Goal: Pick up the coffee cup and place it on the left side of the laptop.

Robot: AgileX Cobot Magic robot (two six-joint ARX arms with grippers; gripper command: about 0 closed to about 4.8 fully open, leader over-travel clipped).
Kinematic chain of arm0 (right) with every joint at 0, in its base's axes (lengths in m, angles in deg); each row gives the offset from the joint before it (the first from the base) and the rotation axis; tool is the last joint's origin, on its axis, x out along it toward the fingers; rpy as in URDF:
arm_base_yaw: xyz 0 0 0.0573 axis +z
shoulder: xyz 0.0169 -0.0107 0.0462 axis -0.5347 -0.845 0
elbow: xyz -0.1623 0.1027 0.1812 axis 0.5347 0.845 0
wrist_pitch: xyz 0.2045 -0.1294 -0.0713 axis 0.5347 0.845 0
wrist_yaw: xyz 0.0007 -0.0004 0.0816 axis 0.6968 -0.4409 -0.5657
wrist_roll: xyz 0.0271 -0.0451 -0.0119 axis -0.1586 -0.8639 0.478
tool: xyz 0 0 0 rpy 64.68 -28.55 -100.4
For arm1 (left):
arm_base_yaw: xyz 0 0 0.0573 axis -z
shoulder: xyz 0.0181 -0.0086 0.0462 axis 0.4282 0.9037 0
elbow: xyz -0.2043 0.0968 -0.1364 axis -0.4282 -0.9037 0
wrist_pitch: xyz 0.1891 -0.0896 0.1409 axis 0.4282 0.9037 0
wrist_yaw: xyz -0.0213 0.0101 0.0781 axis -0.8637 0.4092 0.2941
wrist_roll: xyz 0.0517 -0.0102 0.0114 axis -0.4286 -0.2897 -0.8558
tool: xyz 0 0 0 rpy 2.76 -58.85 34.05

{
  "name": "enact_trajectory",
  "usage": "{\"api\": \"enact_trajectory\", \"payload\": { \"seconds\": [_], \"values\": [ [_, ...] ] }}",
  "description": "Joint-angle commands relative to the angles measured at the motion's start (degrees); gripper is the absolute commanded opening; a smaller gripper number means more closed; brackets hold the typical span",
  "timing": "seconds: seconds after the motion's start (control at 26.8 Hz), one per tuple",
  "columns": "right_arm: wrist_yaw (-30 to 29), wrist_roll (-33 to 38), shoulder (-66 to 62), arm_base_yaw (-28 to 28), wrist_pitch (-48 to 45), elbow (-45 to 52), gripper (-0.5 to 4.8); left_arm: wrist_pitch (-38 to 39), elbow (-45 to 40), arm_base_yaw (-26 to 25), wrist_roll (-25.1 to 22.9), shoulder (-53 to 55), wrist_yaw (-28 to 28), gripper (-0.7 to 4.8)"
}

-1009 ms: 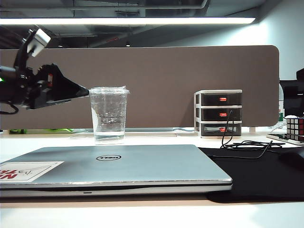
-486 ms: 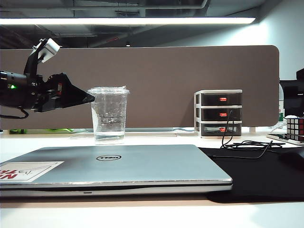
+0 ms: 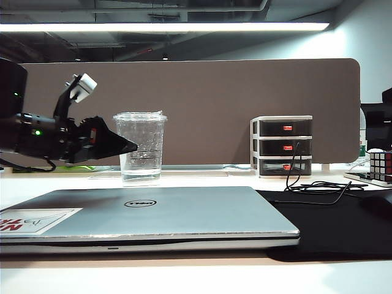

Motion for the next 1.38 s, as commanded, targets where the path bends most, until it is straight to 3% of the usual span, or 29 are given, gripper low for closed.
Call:
{"api": "enact_trajectory", "payload": {
  "seconds": [0.04,0.45,0.97,1.31,1.38],
  "values": [
    [-0.11,-0.17,0.11,0.02,-0.61,0.28,-0.01,-0.68,2.05,0.20,-0.15,2.01,-0.20,4.79],
    [-0.09,-0.37,0.11,0.04,-0.63,0.28,-0.01,2.34,10.32,0.81,-0.17,6.62,-0.46,4.79],
    [-0.09,-0.39,0.11,0.04,-0.66,0.28,-0.01,3.19,21.00,5.73,0.02,13.59,1.86,4.79],
    [-0.11,-0.39,0.11,0.04,-0.66,0.28,-0.01,3.15,21.24,5.95,0.28,13.59,3.76,4.79],
    [-0.09,-0.39,0.11,0.04,-0.63,0.28,-0.01,3.08,21.24,5.95,2.67,13.59,3.80,4.50]
  ]
}}
